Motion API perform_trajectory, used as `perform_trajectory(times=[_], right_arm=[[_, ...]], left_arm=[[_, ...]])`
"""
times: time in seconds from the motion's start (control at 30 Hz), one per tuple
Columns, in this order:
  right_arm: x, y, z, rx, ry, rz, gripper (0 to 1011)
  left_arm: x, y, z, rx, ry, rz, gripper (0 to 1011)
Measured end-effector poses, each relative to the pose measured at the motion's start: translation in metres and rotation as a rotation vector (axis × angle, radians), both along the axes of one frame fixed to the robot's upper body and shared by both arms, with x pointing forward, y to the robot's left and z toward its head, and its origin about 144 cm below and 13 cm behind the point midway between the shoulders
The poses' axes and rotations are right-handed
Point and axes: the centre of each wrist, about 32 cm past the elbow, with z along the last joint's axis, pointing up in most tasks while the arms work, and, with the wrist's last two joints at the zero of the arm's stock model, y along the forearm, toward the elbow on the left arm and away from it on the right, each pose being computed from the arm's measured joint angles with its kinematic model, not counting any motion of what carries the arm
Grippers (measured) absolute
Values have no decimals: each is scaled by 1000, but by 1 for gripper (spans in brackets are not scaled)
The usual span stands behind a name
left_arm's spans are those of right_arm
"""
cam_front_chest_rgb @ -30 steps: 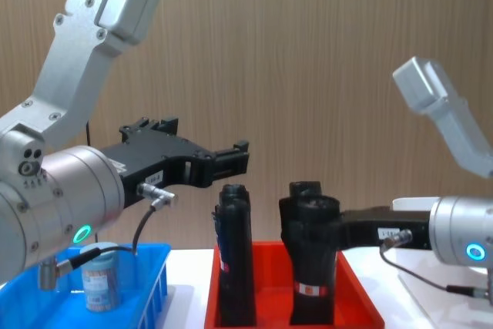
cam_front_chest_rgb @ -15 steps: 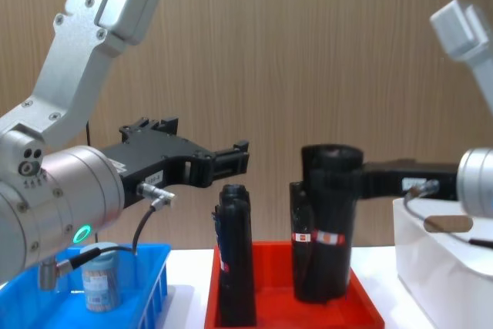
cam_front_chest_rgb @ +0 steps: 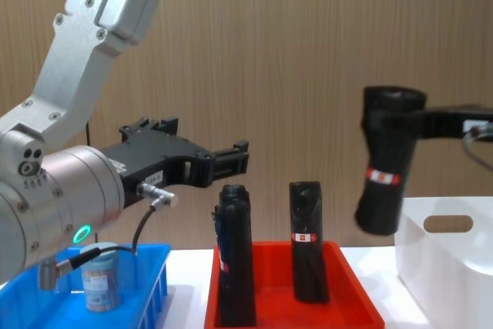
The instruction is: Pick the cotton swabs from the blue box and place them into the white box.
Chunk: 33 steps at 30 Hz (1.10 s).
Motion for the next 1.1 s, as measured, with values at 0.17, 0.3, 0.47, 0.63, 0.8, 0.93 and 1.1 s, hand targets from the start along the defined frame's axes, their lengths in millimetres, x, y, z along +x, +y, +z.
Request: perform_trajectory(times=[0.17,0.3,0.47,0.63,0.8,0.93,1.1], right_arm=[[3,-16,8,-1,-38,-58,547],[7,-26,12,-12,-58,-97,547],[13,-39,11,-30,-69,-149,547],[19,-49,7,-48,-67,-191,547],[23,-55,2,-60,-55,-216,547],[26,-59,-5,-75,-34,-236,547],[29,-61,-12,-86,-14,-248,547]], left_arm=[[0,0,0,0,0,0,1004],[0,0,0,0,0,0,1004],[0,0,0,0,0,0,1004],[0,0,0,0,0,0,1004],[0,0,0,0,0,0,1004],[0,0,0,0,0,0,1004],[0,0,0,0,0,0,1004]])
